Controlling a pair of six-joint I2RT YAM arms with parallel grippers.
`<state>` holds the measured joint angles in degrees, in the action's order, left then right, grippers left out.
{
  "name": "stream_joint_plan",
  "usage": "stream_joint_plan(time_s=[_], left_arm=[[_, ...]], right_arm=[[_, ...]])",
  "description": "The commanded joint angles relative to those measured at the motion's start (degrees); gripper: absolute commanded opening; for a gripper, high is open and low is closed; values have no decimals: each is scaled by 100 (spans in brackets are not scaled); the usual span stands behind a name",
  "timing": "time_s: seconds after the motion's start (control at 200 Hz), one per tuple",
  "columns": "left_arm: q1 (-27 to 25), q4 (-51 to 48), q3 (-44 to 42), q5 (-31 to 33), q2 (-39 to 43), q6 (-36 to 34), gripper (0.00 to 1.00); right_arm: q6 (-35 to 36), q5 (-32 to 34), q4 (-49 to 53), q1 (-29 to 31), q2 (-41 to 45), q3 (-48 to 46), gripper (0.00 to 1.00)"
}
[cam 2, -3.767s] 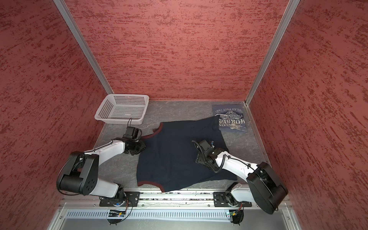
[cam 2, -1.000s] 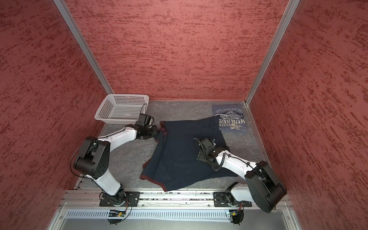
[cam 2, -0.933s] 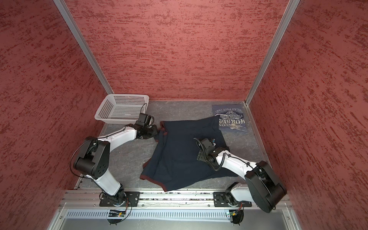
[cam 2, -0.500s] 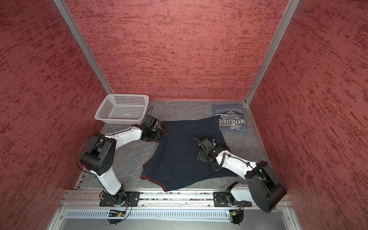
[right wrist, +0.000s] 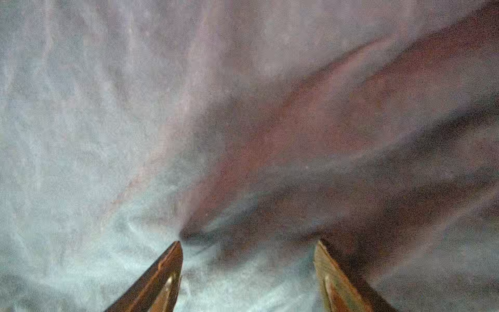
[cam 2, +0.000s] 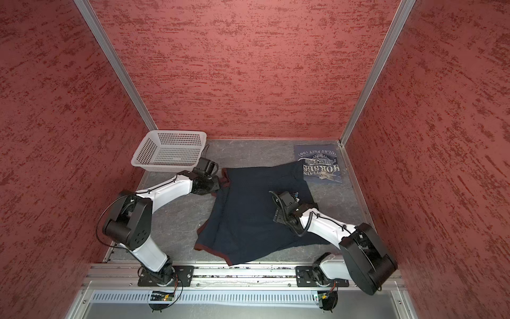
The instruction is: Fold and stack the tank tops
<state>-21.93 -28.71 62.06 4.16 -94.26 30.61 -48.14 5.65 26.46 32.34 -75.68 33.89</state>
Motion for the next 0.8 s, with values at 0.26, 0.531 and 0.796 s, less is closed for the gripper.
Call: stream_joint_plan(time_s=[0.26, 0.531, 0.796], left_arm=[[502, -1219, 137, 1199, 764, -833, 0], [1108, -1067, -171, 401, 820, -654, 48], [1630, -698, -874, 143, 1319, -322, 65]], right_arm=[[33, 230, 492, -237, -133, -225, 78], [49, 186, 476, -246, -5, -233, 78], [117, 143, 425, -254, 100, -341, 78]])
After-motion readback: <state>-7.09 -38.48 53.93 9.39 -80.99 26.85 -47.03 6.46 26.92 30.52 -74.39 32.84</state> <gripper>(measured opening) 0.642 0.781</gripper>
